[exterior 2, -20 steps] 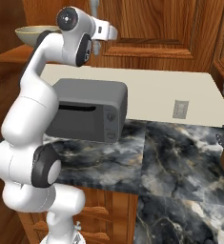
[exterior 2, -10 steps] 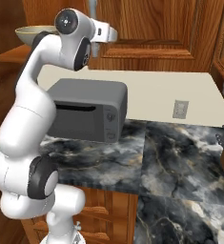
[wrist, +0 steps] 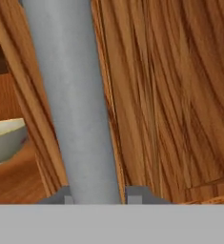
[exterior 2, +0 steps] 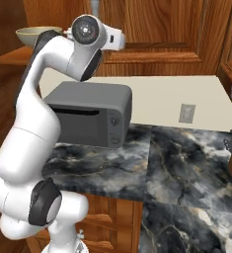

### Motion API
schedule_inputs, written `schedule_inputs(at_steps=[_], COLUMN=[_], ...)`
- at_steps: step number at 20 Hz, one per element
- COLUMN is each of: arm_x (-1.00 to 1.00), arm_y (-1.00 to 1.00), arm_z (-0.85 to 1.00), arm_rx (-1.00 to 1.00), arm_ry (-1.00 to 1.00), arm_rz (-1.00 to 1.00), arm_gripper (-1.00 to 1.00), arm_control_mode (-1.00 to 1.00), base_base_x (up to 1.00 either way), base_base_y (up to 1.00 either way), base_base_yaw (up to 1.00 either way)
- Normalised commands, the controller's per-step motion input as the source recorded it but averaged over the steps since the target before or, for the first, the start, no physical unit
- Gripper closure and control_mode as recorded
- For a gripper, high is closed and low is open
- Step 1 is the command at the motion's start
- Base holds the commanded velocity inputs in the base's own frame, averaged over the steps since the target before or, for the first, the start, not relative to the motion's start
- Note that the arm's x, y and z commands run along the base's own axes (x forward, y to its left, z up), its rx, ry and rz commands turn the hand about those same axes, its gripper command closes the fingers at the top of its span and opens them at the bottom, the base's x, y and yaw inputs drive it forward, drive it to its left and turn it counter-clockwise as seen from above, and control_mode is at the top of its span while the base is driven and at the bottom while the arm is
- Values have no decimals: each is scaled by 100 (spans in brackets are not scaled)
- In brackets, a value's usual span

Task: Move the bowls from the cabinet to the plates on the dining table.

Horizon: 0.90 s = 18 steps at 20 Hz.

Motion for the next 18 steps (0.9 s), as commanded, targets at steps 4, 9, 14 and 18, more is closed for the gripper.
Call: schedule_inputs(at_steps=[4, 9, 14, 18], arm_x=[-58, -62, -62, -62], arm_y=[-24, -21, -27, -22], arm_z=[-2, 0, 0, -7], arm_rx=[1, 0, 0, -3], arm_ry=[-2, -3, -5, -6], arm_rz=[5, 2, 0, 0], arm_gripper=[100, 100, 100, 100], arm_control_mode=[-100, -100, -100, -100], base_base_x=[0, 0, 0, 0], base_base_y=[0, 0, 0, 0], base_base_yaw=[0, 0, 0, 0])
